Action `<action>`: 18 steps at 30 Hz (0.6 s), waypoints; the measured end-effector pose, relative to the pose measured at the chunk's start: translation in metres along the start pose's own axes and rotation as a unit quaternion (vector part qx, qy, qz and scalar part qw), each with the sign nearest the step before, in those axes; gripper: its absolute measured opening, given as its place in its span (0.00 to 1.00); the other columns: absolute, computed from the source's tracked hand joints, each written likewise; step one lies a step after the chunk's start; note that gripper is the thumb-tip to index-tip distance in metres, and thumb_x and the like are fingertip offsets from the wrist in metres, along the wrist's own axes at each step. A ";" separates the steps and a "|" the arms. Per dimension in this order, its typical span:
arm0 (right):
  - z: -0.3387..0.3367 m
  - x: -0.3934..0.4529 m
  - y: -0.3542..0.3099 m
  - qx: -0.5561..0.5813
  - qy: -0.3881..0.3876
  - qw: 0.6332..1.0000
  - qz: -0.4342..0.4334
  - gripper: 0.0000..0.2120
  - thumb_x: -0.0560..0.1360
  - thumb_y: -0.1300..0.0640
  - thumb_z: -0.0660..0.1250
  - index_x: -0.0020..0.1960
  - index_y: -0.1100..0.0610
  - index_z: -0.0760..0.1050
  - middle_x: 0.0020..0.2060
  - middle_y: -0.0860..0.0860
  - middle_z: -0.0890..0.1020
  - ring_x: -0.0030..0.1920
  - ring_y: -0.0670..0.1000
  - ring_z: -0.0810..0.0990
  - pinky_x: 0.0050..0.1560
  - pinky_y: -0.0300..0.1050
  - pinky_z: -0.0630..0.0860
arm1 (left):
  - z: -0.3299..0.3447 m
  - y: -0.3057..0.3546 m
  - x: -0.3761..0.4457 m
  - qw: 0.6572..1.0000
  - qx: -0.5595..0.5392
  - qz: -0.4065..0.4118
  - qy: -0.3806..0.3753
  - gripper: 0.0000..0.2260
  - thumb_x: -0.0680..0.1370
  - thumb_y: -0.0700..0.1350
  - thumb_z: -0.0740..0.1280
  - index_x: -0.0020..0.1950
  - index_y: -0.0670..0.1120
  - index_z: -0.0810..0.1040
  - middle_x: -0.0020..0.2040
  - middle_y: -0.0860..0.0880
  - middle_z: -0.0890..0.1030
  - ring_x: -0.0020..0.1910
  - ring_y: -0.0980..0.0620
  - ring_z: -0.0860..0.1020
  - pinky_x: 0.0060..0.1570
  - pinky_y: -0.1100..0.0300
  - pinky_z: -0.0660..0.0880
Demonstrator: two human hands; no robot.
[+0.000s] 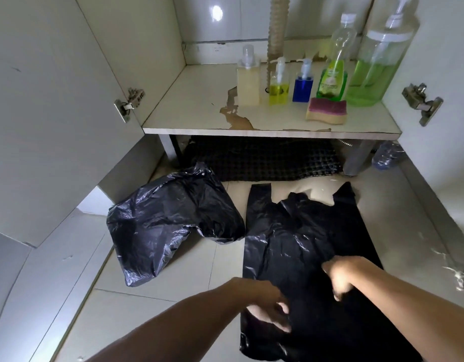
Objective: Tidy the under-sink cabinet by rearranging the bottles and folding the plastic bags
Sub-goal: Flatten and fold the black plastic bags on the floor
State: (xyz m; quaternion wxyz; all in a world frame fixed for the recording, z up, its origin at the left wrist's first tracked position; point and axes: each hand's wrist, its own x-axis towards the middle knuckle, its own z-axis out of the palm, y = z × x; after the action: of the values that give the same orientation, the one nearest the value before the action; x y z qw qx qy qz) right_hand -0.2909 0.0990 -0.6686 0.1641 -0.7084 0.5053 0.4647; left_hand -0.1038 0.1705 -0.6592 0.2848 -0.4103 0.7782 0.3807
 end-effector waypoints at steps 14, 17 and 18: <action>-0.208 0.006 -0.203 0.380 0.287 0.872 -0.111 0.33 0.71 0.37 0.65 0.67 0.58 0.66 0.64 0.56 0.73 0.64 0.57 0.73 0.62 0.47 0.70 | -0.053 -0.256 -0.142 0.697 -0.291 -0.384 0.531 0.18 0.74 0.40 0.66 0.65 0.45 0.71 0.62 0.42 0.75 0.60 0.41 0.74 0.57 0.49 0.73; -0.202 0.010 -0.232 0.337 0.252 0.904 -0.074 0.34 0.71 0.36 0.64 0.66 0.59 0.66 0.63 0.57 0.71 0.65 0.59 0.72 0.63 0.51 0.70 | -0.037 -0.284 -0.140 0.729 -0.279 -0.386 0.491 0.23 0.73 0.42 0.66 0.69 0.48 0.69 0.63 0.42 0.75 0.62 0.41 0.73 0.60 0.48 0.72; -0.198 0.013 -0.238 0.326 0.249 0.910 -0.064 0.30 0.72 0.37 0.64 0.63 0.59 0.68 0.61 0.57 0.72 0.63 0.59 0.73 0.61 0.51 0.71 | -0.034 -0.290 -0.137 0.743 -0.277 -0.377 0.479 0.25 0.73 0.41 0.65 0.70 0.50 0.68 0.62 0.43 0.77 0.61 0.41 0.75 0.59 0.49 0.73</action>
State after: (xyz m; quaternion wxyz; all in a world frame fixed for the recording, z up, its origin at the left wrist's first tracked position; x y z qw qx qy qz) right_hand 0.0139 0.0561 -0.6341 0.2845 -0.7387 0.6069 0.0714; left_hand 0.2083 0.0923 -0.6406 -0.1313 -0.8593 0.4543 0.1950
